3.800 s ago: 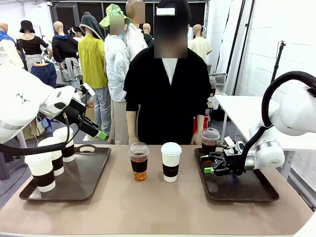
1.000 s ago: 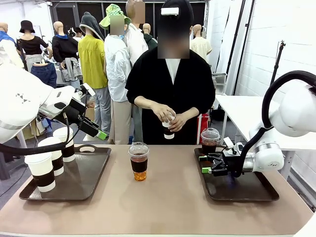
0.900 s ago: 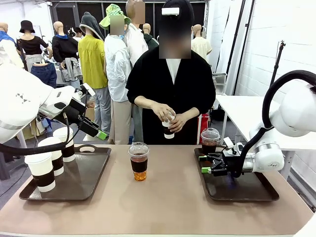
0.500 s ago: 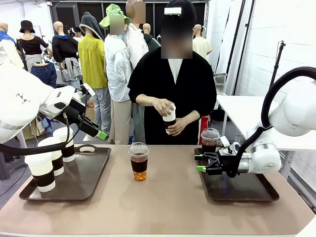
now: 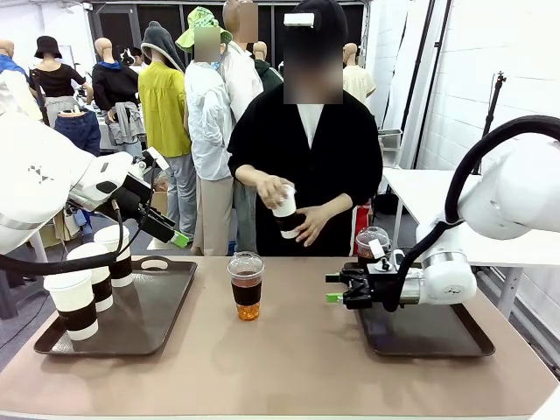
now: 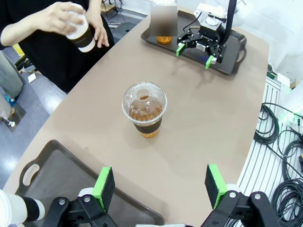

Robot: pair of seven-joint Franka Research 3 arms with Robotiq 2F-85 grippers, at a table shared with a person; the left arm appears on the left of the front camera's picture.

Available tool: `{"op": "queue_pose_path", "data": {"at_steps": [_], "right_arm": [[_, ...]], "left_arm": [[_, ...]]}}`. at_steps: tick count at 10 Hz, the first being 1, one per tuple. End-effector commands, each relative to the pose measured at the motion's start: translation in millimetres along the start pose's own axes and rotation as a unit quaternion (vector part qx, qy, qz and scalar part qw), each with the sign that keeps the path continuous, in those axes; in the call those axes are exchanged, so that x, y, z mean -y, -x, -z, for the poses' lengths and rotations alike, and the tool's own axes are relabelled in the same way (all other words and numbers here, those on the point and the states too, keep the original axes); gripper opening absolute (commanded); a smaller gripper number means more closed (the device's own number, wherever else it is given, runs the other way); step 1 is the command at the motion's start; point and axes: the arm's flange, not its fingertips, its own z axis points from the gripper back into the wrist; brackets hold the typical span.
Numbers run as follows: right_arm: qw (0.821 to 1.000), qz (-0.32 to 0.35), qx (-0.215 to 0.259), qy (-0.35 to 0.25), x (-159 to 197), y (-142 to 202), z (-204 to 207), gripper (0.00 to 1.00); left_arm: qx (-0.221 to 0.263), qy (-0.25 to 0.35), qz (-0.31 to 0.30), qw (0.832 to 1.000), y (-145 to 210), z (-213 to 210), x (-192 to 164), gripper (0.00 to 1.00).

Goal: Distribute the coffee onto the tray.
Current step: Pick up another iced Americano from the middle of the table and place it on the right Handle tray.

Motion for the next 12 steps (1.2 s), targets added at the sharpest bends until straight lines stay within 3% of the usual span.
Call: {"op": "queue_pose_path", "data": {"at_steps": [1,5,12], "right_arm": [[1.000,0.008,-0.005,0.015,1.9,-8.1,20.7,1.00],[1.000,0.015,-0.017,-0.003,7.0,-15.7,54.3,1.00],[1.000,0.006,-0.015,-0.011,4.2,-15.7,46.9,1.00]], "left_arm": [[0.005,0.007,0.002,1.000,0.5,-0.7,-2.2,1.00],[0.005,0.007,0.002,1.000,0.5,-0.7,-2.2,1.00],[0.005,0.007,0.002,1.000,0.5,-0.7,-2.2,1.00]]}}
